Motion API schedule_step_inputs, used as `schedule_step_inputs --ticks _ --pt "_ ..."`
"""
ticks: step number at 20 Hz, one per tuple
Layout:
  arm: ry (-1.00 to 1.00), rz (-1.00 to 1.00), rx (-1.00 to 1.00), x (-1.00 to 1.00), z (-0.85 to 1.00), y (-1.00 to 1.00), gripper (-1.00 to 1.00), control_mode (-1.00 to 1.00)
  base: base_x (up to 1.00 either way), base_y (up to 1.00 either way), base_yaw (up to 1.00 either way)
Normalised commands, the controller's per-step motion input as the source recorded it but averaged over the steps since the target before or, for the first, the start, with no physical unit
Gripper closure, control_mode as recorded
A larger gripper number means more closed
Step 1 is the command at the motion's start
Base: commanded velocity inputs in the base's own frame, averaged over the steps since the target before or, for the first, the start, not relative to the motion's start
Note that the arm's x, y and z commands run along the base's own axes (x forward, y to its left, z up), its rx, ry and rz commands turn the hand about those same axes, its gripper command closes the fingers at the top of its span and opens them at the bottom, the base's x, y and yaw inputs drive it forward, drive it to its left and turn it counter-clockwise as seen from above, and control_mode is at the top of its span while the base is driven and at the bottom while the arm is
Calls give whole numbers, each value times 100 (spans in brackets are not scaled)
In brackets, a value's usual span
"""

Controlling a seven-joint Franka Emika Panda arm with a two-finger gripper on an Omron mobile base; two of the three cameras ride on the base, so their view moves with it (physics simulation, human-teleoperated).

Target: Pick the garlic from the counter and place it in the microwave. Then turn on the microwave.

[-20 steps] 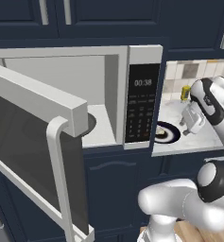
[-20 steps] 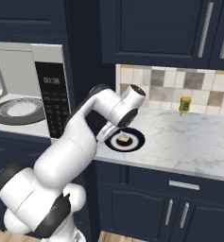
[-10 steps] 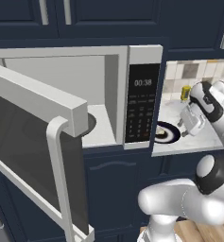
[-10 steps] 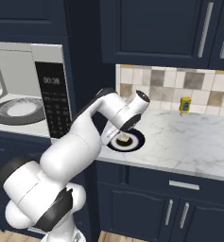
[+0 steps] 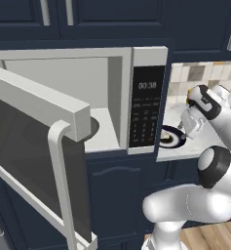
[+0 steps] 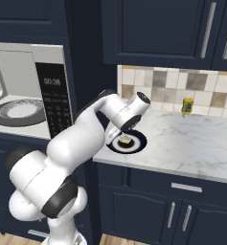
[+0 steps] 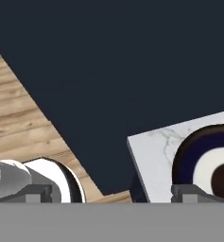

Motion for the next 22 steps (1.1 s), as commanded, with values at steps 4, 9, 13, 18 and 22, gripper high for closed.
schedule_step_inputs --ticks 4,9,13,18,22 --pt "0 1 0 40 -20 0 -100 -100 0 0 0" --pt "0 1 0 36 -30 -8 -100 -100 0 0 0" --pt "0 2 0 41 -33 -10 -100 -100 0 0 0" --pt "0 4 2 40 -23 -10 -100 -100 0 0 0" --pt "0 3 2 39 -16 -11 -100 -100 0 0 0"
